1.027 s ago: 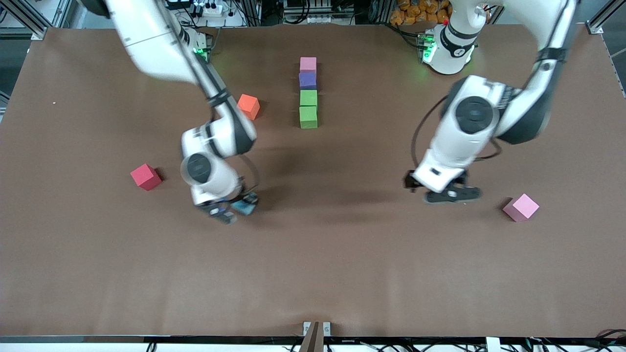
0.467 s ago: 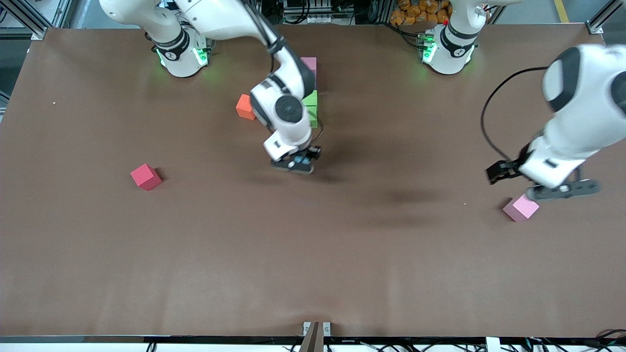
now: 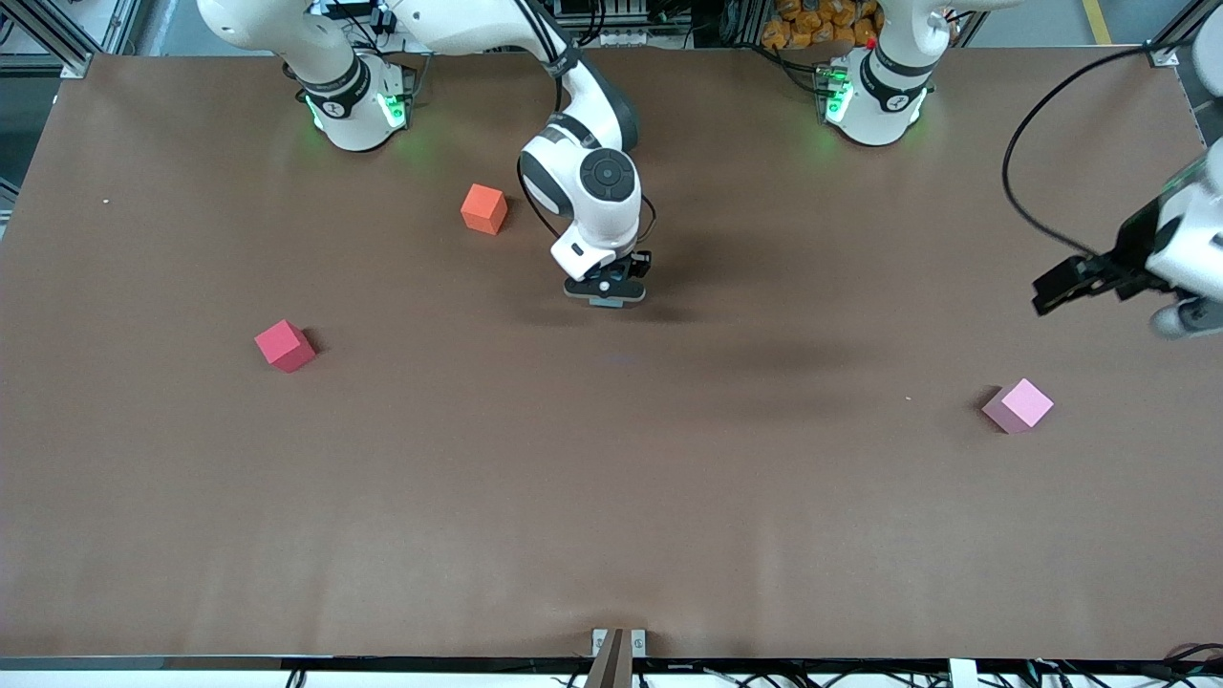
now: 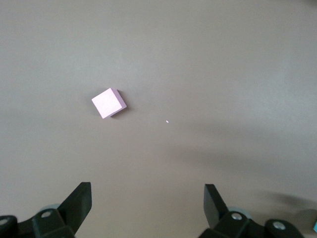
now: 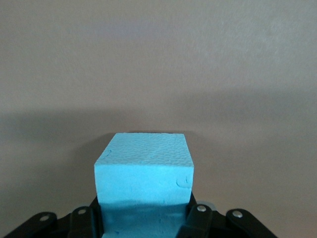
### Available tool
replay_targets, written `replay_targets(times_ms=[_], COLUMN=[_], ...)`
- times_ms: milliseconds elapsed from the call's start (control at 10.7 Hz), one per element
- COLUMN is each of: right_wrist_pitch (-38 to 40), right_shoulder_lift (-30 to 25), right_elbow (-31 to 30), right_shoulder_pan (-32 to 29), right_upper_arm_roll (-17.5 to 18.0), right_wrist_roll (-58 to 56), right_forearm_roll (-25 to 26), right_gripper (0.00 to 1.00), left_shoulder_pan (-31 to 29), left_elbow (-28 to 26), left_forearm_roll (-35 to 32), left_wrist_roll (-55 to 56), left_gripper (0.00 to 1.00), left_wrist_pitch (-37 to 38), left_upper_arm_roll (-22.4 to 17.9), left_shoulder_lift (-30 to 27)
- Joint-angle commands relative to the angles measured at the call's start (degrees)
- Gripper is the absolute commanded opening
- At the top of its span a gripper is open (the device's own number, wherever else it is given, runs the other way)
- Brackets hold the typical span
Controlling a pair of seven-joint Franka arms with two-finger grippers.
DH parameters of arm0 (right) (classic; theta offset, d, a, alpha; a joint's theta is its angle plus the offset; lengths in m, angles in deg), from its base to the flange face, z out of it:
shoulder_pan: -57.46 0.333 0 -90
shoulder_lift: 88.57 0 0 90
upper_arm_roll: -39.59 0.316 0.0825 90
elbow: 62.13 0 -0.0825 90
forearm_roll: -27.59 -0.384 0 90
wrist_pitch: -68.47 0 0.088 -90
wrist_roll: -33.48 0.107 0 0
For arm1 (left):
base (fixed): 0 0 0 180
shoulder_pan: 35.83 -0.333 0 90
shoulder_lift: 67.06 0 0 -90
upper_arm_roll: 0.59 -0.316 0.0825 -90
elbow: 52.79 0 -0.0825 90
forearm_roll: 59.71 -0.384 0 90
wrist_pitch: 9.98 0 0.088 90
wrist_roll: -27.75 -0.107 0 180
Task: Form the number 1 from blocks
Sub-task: 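Place the blue cube below the green cubes and open the right gripper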
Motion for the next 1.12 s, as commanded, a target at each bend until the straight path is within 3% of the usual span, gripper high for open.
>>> replay_targets(times_ms=[0, 374, 1027], right_wrist_pitch=[-1.1, -9.0, -6.9], right_shoulder_lift=[-2.0, -4.2, -4.5], right_elbow=[-3.1, -9.6, -9.8], right_shoulder_pan=[1.3, 5.5, 4.9], right_upper_arm_roll=[-0.6, -0.6, -1.5], right_wrist_roll=[0.8, 3.9, 3.2], right_forearm_roll=[1.2, 1.1, 3.2], right_gripper=[0.00, 0.00, 0.00], left_shoulder_pan=[0.8, 1.5, 1.7], left_elbow=[1.3, 1.4, 1.5], left_forearm_roll=[1.5, 2.0, 2.0], left_wrist_roll=[-0.3, 0.4, 0.4], left_gripper=[1.00, 1.00, 1.00], left_wrist_pitch=[2.2, 6.1, 6.4], left_upper_arm_roll=[-1.0, -1.0, -1.0], left_shoulder_lift=[-0.1, -0.3, -0.2])
